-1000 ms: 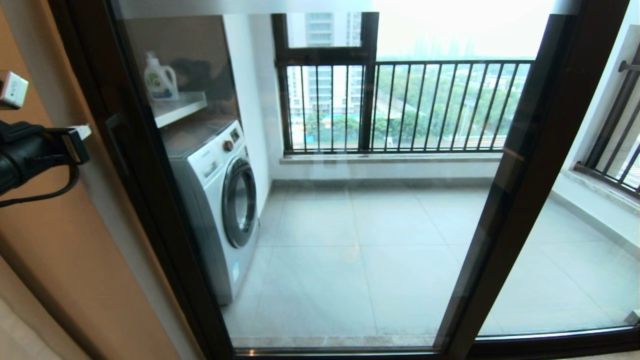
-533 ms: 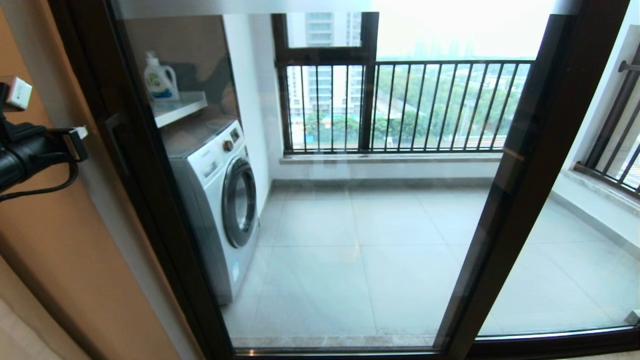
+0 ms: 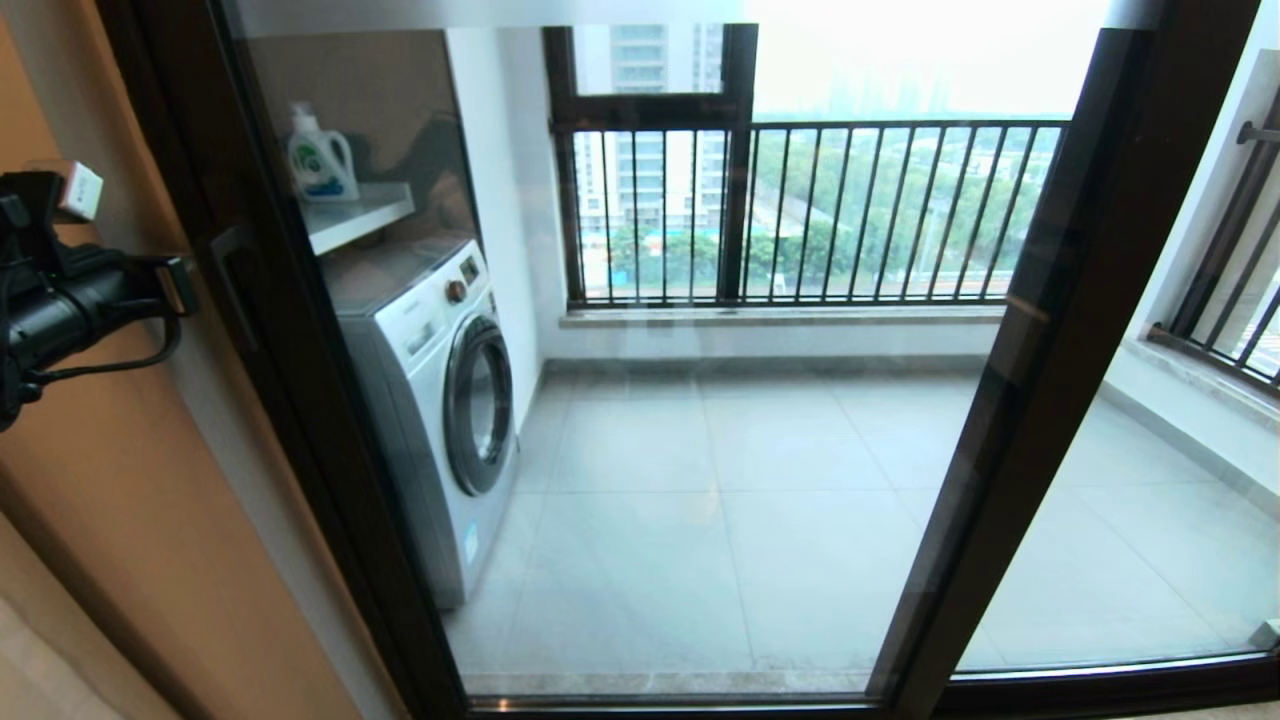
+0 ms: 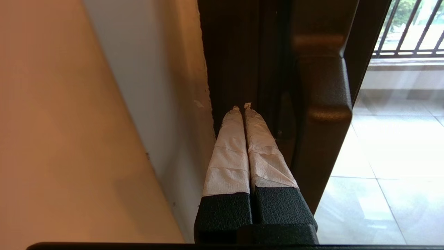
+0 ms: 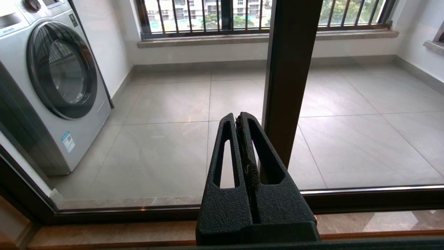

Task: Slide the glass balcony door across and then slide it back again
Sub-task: Open the slid door

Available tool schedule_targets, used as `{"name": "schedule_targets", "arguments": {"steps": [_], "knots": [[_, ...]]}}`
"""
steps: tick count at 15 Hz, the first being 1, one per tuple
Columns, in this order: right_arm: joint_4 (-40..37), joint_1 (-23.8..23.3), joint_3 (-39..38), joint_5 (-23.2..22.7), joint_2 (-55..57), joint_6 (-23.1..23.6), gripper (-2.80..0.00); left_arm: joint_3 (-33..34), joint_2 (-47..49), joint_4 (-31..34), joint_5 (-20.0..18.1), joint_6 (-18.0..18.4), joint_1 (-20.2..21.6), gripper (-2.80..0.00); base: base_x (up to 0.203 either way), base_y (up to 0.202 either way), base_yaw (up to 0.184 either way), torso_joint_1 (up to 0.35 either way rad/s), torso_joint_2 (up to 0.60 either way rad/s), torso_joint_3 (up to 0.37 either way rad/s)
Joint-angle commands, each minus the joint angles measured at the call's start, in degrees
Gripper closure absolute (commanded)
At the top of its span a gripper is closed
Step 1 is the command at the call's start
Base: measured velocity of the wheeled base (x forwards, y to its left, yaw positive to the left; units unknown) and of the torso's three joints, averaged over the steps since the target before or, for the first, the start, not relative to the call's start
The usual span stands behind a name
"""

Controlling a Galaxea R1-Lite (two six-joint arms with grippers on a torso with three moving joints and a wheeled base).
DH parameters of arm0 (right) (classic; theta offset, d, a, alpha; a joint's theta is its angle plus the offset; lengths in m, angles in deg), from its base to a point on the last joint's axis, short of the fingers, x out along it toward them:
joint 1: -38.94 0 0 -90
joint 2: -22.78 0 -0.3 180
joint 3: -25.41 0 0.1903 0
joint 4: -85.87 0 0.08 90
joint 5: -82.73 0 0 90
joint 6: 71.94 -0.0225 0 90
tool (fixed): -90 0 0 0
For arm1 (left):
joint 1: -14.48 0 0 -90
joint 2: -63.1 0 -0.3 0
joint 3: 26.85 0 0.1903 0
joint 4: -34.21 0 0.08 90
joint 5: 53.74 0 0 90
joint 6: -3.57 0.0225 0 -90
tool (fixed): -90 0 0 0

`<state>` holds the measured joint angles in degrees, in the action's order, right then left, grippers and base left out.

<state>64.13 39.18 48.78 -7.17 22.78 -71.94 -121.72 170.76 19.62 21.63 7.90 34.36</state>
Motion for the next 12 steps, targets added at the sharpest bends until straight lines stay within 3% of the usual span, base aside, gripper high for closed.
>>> {"name": "schedule_targets", "arguments": {"steps": [1, 12], "knots": [[0.0, 0.0, -0.5, 0.0, -0.1, 0.1, 0.0, 0.0, 0.8, -0.4, -0.2, 0.0, -0.9, 0.0, 0.0, 0.0, 0.0, 0.0, 0.0, 0.0], [0.0, 0.0, -0.5, 0.0, -0.1, 0.1, 0.0, 0.6, 0.8, -0.8, 0.2, 0.0, -5.7, 0.0, 0.0, 0.0, 0.0, 0.0, 0.0, 0.0]]}}
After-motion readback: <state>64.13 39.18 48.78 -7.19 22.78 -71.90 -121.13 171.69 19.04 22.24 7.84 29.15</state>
